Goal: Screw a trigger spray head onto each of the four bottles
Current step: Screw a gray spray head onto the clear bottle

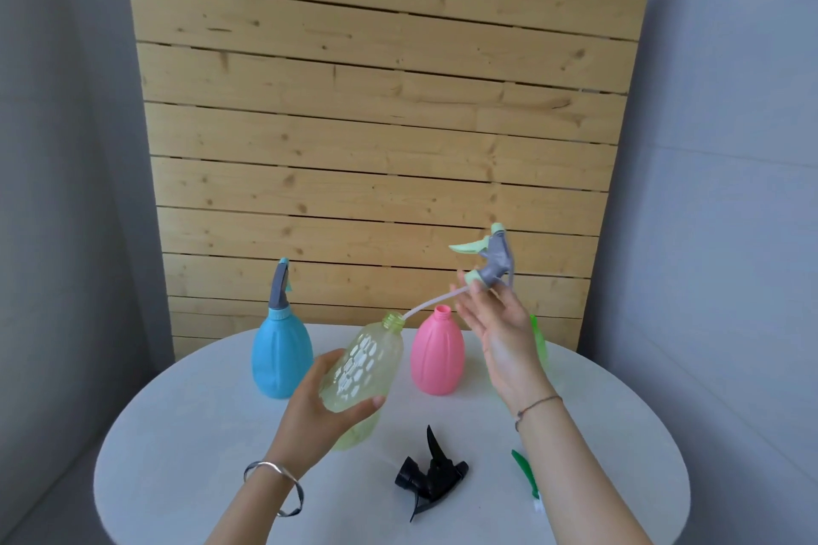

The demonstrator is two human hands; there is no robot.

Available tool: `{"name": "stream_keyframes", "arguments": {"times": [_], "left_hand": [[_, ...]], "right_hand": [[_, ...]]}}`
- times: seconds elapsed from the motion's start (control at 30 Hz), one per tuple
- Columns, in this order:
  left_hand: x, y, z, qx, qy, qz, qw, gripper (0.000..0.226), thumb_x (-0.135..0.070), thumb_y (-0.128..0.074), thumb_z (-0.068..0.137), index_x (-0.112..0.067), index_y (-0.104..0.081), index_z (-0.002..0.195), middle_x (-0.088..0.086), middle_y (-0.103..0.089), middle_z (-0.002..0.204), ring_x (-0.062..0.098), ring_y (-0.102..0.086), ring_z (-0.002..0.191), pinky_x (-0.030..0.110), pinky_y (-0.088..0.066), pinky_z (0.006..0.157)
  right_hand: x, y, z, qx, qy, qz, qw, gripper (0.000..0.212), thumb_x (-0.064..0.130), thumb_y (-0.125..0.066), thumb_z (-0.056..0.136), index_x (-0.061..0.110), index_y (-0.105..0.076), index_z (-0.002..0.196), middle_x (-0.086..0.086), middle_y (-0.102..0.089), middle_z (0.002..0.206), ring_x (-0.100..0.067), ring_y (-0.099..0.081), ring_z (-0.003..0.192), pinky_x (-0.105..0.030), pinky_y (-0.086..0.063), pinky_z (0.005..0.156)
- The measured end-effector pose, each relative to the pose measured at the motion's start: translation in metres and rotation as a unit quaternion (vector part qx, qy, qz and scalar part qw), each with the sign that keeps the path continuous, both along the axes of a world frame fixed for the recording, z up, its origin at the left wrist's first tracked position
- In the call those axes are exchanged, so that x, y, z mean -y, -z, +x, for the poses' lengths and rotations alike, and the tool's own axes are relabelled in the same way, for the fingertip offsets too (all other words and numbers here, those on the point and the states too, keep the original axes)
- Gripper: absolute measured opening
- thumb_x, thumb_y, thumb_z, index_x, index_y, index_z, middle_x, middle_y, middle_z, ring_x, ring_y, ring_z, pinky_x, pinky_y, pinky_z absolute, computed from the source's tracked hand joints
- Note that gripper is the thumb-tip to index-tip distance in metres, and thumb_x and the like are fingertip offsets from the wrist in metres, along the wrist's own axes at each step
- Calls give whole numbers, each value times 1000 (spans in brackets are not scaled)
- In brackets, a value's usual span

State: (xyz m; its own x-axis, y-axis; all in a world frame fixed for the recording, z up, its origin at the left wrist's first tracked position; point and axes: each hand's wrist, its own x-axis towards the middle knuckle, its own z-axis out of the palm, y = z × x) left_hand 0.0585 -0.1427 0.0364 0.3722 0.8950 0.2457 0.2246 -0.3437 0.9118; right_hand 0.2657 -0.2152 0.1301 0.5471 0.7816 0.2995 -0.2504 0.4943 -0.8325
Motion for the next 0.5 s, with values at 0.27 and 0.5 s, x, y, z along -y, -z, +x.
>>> {"name": "stream_keyframes", "arguments": {"times": [0.27, 0.5], "left_hand": [[10, -8, 8, 12, 37, 8, 999, 66, -41, -85, 61, -44, -48, 117, -23, -58, 113, -11, -54, 101, 11, -43, 75], [8, -9, 3, 2, 49, -10, 999, 75, -44, -83, 63, -39, -46, 129, -16, -57, 121, 4, -54, 110, 19, -44, 84]], "right_hand": [[-7, 19, -24, 164, -55, -81, 982, 30, 8, -61, 89, -11, -53, 110, -12, -61, 125, 7, -65, 100, -9, -48, 86], [-1, 17, -19, 273, -62, -126, 952, 3, 12, -60, 90, 14, -61, 93, 11, -64, 93, 16, -60, 85, -3, -42, 77]]}}
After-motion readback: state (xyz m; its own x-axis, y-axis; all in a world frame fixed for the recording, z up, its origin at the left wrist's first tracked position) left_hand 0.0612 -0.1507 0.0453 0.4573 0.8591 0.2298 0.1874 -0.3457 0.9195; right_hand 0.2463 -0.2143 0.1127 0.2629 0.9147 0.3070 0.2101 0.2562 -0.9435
